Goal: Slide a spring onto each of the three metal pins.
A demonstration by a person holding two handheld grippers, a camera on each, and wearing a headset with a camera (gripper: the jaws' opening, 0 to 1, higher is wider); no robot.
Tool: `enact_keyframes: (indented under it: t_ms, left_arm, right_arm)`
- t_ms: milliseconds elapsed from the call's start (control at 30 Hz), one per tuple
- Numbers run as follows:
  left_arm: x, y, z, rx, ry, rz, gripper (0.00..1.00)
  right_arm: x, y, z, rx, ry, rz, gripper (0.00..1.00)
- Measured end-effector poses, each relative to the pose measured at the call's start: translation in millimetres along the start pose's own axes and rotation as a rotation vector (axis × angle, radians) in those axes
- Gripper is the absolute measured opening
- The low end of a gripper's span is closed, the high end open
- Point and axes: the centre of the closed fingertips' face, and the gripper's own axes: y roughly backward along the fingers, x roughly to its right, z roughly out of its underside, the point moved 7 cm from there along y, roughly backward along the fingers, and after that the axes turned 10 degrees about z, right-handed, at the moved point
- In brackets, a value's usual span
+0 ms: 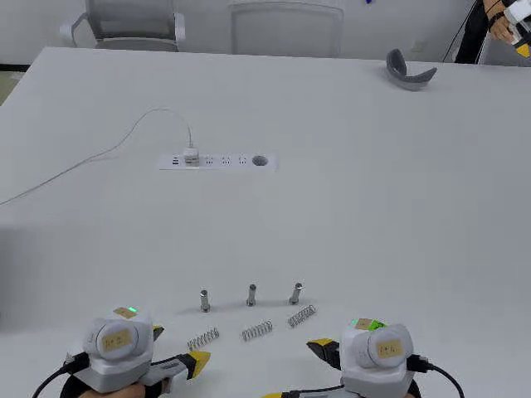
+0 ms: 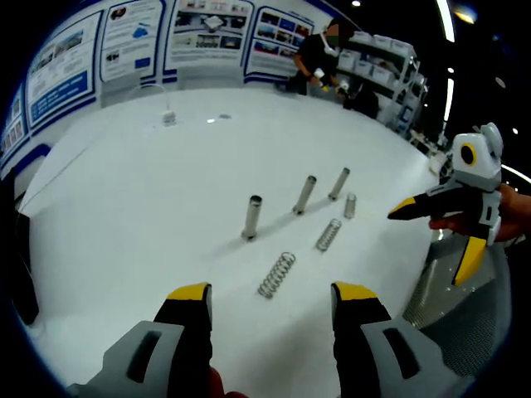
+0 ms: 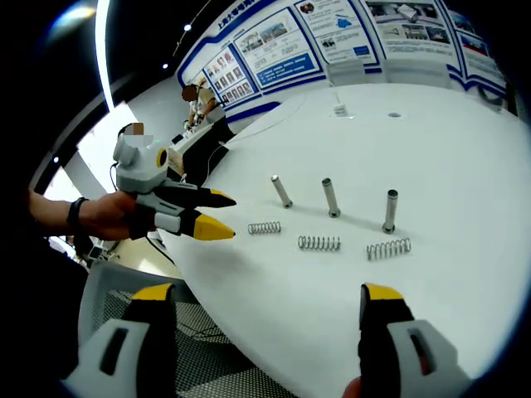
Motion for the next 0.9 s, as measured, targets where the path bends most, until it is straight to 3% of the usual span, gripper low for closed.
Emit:
enact_keyframes:
  t_ms: [300,500,900]
  left_arm:
    - [-2.0,5.6,8.1,-0.031,-0.008,0.025,0.69]
    - [1.4,4.9,8.4,-0.073,-0.048,0.064,0.74]
    - [0.0,-0.4,5.5,-0.092,-0.074,0.074,0.68]
  right_arm:
    - [2.4,-1.0,0.7,-0.007,0.009,0.005,0.93]
    - [1.8,-0.8,2.3,-0.013,0.015,0.005,0.93]
    - [3.4,1.3,4.5,-0.013,0.010,0.012,0.93]
